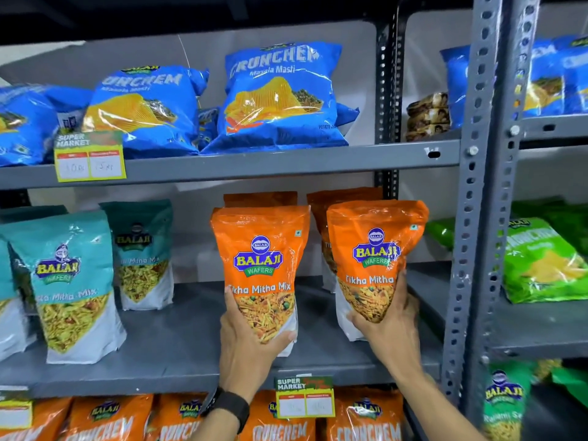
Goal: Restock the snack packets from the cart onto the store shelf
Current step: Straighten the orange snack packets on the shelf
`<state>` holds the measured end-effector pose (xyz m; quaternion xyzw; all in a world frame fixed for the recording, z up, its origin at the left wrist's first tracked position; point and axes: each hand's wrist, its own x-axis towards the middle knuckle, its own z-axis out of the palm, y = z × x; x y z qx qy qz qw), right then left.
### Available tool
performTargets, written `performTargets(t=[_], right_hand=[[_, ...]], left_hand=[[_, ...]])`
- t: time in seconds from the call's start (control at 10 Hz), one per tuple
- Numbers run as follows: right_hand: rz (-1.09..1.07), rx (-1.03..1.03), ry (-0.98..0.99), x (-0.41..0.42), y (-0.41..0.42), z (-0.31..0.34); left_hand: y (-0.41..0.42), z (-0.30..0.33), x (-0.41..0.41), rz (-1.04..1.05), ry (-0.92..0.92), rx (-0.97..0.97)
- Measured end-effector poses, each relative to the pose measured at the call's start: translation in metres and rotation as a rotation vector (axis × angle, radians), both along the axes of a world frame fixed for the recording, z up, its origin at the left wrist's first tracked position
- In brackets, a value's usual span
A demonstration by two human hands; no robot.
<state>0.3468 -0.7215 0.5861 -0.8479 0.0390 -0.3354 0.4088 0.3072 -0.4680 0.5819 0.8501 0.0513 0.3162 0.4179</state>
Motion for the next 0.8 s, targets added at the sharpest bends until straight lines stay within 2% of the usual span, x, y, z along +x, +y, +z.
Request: performTargets(t=[0.5,0.7,0.8], right_hand=[[0.001,-0.038,0.047,-0.002,0.009,0.002],[0.043,-0.007,0.105,-0.007,0.009,0.007],[-0.015,-0.016,0.057,-0.021,0.016,0.015]], left_hand=[[-0.011,0.003,0.004,0.056,0.065,0.133],[-0.002,0.003,-0.002,-0.028,0.112,0.086],[0.014,0.017,-0.016,-0.062,0.043,0.045]])
